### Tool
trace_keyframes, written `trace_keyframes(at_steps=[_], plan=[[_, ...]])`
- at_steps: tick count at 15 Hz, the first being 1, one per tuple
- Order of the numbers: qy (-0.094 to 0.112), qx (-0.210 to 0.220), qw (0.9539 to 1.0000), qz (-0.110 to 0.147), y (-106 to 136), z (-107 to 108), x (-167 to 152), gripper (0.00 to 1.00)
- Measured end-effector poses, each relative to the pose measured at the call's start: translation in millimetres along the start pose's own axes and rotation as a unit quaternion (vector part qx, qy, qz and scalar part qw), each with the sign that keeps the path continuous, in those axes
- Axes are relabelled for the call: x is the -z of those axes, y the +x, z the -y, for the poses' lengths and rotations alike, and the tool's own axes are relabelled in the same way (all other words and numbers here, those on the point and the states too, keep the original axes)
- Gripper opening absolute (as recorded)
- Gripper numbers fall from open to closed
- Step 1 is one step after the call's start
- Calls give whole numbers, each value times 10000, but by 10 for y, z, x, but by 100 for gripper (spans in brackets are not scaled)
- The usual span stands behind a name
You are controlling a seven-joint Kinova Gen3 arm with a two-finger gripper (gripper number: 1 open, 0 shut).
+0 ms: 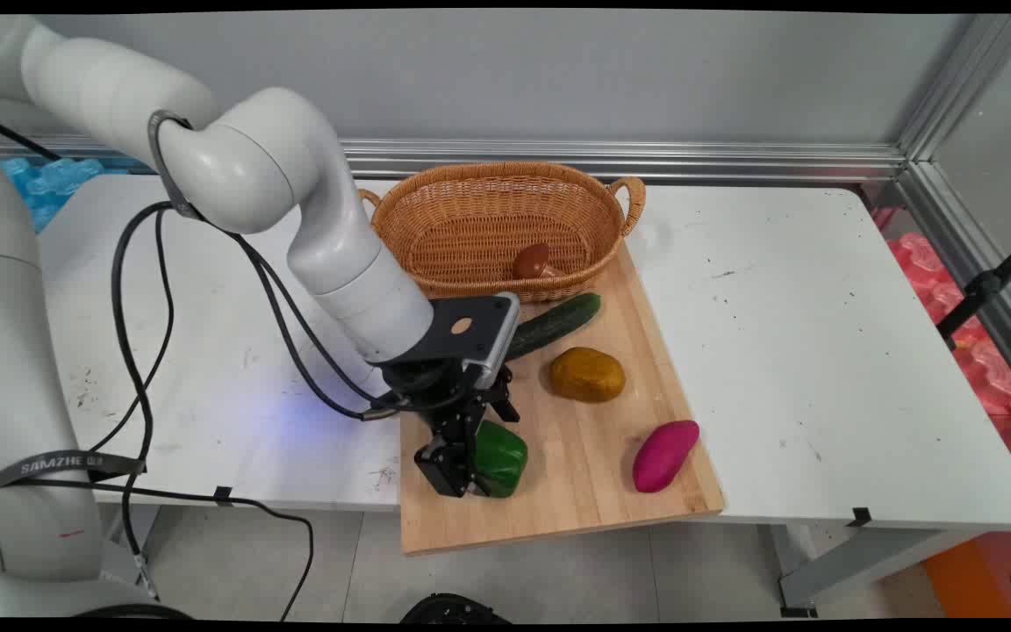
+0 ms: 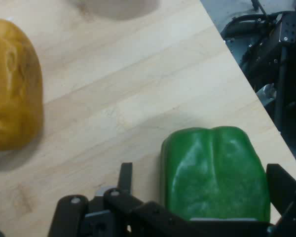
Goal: Pick up the potato from the cutting board
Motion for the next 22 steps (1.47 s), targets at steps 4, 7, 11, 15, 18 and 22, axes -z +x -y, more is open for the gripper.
trace_keyframes(at_steps=[4, 7, 11, 15, 18, 22], plan=[[54, 101, 9999, -65, -22, -20, 187, 100], [132, 265, 9995, -63, -106, -62, 441, 100], [283, 654, 9975, -32, -312, -129, 856, 100], [459, 1104, 9928, -81, -539, -195, 1280, 100], [644, 1463, 9870, -172, -690, -248, 1567, 100], [819, 1747, 9805, -383, -759, -262, 1785, 100]])
